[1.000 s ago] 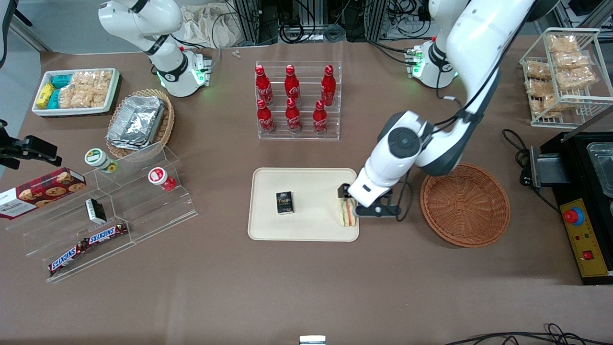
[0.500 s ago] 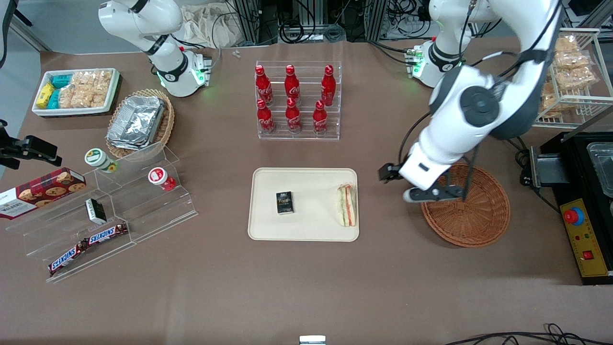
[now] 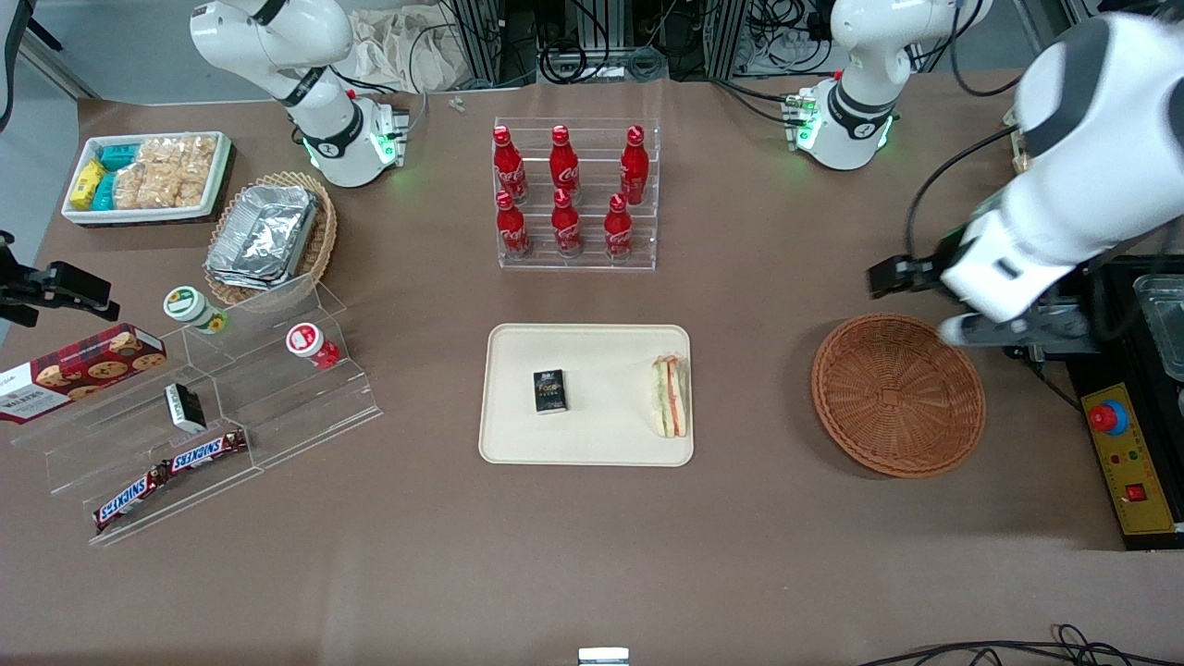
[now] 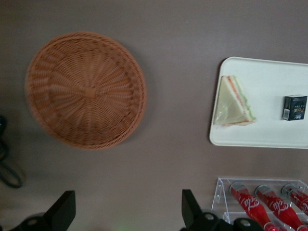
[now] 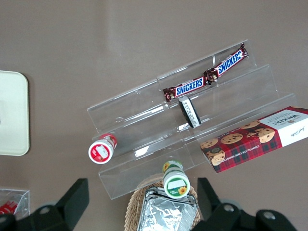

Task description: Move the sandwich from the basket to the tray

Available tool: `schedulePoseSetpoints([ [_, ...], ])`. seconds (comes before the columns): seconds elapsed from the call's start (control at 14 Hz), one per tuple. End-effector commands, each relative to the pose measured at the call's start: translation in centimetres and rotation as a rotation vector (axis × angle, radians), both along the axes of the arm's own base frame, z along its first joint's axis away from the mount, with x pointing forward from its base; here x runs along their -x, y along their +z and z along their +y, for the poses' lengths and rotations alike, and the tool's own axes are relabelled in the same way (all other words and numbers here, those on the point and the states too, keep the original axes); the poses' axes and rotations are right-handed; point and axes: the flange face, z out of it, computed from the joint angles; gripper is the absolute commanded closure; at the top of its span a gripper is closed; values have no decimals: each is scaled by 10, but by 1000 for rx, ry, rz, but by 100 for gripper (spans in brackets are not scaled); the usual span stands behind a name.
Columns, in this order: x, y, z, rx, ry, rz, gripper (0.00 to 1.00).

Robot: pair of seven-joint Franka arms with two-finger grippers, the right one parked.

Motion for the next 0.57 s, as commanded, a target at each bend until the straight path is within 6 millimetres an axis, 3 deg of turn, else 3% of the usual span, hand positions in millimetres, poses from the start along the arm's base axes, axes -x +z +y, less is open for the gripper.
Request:
schedulePoseSetpoints([
  [0.0,26,38,24,-5,17,-15,1],
  [0.21,48,57,43,-24,44,-1,1],
  [0.5,51,66,34,-31,39,7,1],
])
